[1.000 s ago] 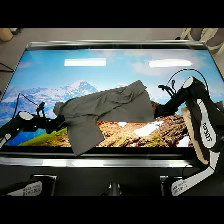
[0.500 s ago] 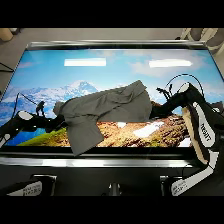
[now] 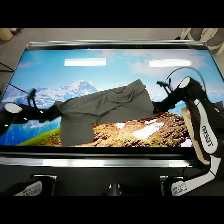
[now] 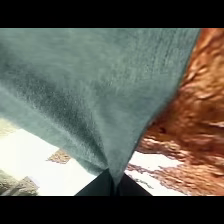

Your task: Fold the shirts.

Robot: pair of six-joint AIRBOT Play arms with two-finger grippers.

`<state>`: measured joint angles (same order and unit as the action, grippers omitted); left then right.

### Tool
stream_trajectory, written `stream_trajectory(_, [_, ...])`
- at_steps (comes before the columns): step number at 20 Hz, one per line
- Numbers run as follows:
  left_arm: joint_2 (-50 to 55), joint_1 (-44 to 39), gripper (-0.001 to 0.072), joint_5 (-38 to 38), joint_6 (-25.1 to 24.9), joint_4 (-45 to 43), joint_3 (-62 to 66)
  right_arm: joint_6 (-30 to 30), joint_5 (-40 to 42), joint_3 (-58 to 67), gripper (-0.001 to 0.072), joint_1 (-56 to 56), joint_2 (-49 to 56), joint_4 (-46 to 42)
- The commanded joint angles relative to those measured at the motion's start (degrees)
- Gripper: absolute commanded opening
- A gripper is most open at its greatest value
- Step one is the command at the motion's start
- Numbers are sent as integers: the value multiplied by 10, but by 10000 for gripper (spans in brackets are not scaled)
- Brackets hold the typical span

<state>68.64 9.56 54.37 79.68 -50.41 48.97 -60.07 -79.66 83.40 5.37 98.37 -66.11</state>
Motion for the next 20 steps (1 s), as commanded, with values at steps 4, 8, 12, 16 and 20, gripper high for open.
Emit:
stream_trajectory(4, [-225,14,29,-50,-17,0,326,113,81,214,14,14,-274,-15])
stream_trajectory(8, [-353,14,29,-213,-17,-17,466,52,246,271,14,14,-505,-174])
stream_trajectory(12, [-410,14,29,-206,47,-16,470,23,183,271,13,14,-590,-210])
stream_trajectory(16, [-393,14,29,-137,48,-21,470,29,156,271,13,14,-580,-209])
stream_trajectory(20, [-353,14,29,4,54,-42,470,40,42,271,14,14,-539,-210])
